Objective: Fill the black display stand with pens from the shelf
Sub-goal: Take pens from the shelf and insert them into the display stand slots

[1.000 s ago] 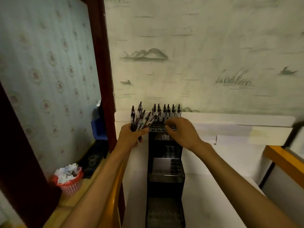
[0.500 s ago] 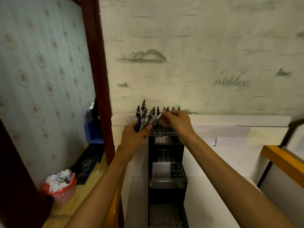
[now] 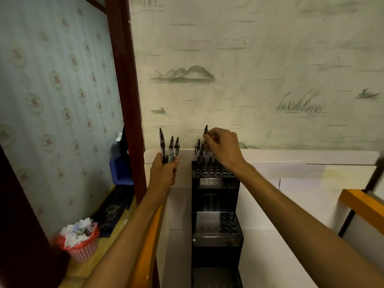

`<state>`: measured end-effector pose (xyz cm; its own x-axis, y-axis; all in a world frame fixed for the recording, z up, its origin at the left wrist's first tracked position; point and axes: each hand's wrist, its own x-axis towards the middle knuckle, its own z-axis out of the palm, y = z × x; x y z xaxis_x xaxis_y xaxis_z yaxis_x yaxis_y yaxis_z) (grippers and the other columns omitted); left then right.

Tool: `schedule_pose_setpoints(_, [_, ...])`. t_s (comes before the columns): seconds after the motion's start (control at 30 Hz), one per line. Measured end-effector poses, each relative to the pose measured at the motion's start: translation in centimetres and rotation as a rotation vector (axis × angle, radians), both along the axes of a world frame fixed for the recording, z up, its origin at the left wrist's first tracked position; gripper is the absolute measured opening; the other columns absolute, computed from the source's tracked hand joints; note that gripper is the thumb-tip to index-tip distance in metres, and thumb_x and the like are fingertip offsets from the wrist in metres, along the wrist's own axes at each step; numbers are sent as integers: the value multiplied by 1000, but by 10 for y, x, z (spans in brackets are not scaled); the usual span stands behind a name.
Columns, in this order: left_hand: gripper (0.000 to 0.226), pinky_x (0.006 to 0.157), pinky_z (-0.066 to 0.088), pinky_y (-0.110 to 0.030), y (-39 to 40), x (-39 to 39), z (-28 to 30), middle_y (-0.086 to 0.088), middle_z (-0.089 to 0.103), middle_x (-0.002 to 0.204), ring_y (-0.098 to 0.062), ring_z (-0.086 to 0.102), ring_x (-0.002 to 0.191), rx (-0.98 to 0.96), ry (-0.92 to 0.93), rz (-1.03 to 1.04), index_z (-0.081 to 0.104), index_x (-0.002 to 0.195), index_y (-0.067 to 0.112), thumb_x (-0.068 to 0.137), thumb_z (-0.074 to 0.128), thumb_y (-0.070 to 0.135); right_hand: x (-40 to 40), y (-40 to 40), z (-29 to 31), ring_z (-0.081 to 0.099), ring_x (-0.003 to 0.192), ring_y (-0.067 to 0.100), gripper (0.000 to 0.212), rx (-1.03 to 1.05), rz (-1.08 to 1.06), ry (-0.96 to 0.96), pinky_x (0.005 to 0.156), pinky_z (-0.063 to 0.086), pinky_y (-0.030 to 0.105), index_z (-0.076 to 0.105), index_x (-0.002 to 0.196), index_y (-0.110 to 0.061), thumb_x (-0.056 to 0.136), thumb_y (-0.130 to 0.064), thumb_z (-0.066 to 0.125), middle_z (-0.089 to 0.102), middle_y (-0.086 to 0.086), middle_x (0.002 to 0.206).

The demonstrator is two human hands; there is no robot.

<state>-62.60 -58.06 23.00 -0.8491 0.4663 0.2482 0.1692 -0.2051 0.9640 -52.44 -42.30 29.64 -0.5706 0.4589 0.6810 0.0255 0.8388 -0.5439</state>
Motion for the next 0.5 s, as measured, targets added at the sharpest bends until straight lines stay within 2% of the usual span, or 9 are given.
schedule_pose_setpoints(0.1, [6, 41, 34, -20, 0, 1, 1, -1, 58, 68, -6, 44, 47, 33, 24, 8, 61, 95, 12, 96, 64, 18, -4, 0, -3, 70, 75, 19, 22, 41, 14, -68, 80, 57, 43, 73, 96, -7, 97, -25, 61, 75, 6, 82])
schedule_pose_setpoints(0.23, [22, 39, 34, -18, 0, 1, 2, 8, 62, 60, -4, 44, 44, 58, 96, 15, 67, 96, 9, 96, 64, 31, -6, 0, -5, 70, 74, 21, 23, 52, 13, -98, 80, 57, 45, 76, 95, -6, 96, -25, 63, 75, 8, 82])
schedule_pose_setpoints(0.33, [26, 39, 35, -18, 2, 2, 2, 9, 62, 59, -4, 44, 42, 47, 127, 38, 67, 96, 12, 95, 63, 37, -8, 1, -8, 68, 73, 20, 23, 93, 15, -219, 79, 55, 42, 78, 87, -7, 94, -25, 65, 75, 8, 79])
schedule_pose_setpoints(0.4, [21, 38, 34, -19, 4, 2, 2, 6, 64, 64, -5, 43, 43, 55, 112, 26, 68, 101, 12, 96, 62, 32, -8, 0, -15, 67, 72, 22, 27, 112, 8, -288, 80, 54, 41, 77, 81, -7, 95, -27, 64, 73, 9, 75])
schedule_pose_setpoints(0.5, [16, 37, 30, -19, 6, 2, 1, 0, 63, 67, -7, 41, 41, 78, 42, -27, 67, 105, 5, 99, 59, 18, -8, 0, -20, 67, 68, 20, 32, 99, 13, -280, 79, 54, 39, 76, 76, -7, 96, -28, 63, 72, 8, 70])
